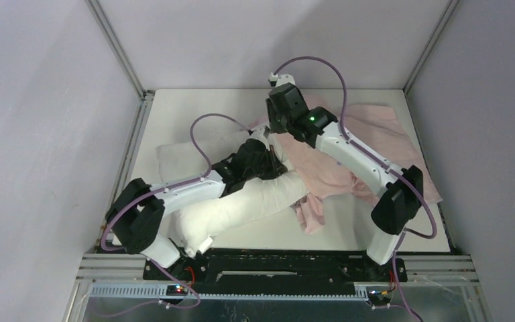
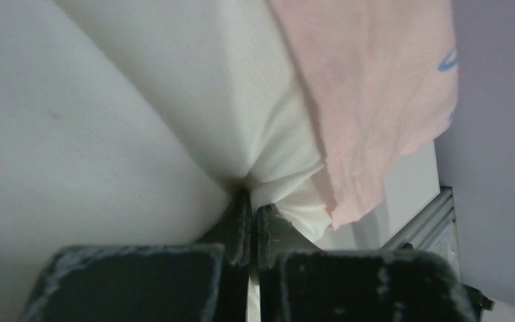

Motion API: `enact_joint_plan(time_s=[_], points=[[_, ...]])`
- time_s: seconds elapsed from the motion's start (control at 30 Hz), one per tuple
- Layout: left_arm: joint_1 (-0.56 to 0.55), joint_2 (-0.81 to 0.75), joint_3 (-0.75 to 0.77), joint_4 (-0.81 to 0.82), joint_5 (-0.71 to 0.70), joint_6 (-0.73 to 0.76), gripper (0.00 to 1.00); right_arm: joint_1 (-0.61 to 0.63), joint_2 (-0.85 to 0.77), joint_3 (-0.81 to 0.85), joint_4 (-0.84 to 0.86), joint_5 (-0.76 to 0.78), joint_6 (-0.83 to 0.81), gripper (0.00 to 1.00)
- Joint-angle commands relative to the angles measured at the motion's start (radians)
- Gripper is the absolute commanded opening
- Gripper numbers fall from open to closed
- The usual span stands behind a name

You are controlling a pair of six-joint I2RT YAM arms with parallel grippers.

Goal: Put the pillow into the pillowcase

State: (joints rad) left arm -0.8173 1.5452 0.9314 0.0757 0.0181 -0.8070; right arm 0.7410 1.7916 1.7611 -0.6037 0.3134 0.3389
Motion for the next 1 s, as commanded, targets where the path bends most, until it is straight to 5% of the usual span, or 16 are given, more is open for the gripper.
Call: enact_joint_plan(time_s=[0.0, 0.27, 0.67, 0.97], points=[[0.024, 0.039, 0.040, -0.209, -0.133, 0.085, 0.00, 0.014, -0.090, -0.063, -0.071, -0.082, 0.014, 0.47], [0.023, 0.059, 0.114, -0.362, -0.311, 0.165, 0.00, -0.003, -0.242, -0.088, -0.132, -0.049, 0.040, 0.75], [0.025, 0.023, 0.101, -0.374, -0.345, 0.171, 0.00, 0.002, -0.482, -0.295, -0.152, -0.015, 0.103, 0.83], [0.043, -0.027, 0.088, -0.337, -0.237, 0.152, 0.00, 0.007, -0.679, -0.597, -0.143, 0.012, 0.234, 0.84]])
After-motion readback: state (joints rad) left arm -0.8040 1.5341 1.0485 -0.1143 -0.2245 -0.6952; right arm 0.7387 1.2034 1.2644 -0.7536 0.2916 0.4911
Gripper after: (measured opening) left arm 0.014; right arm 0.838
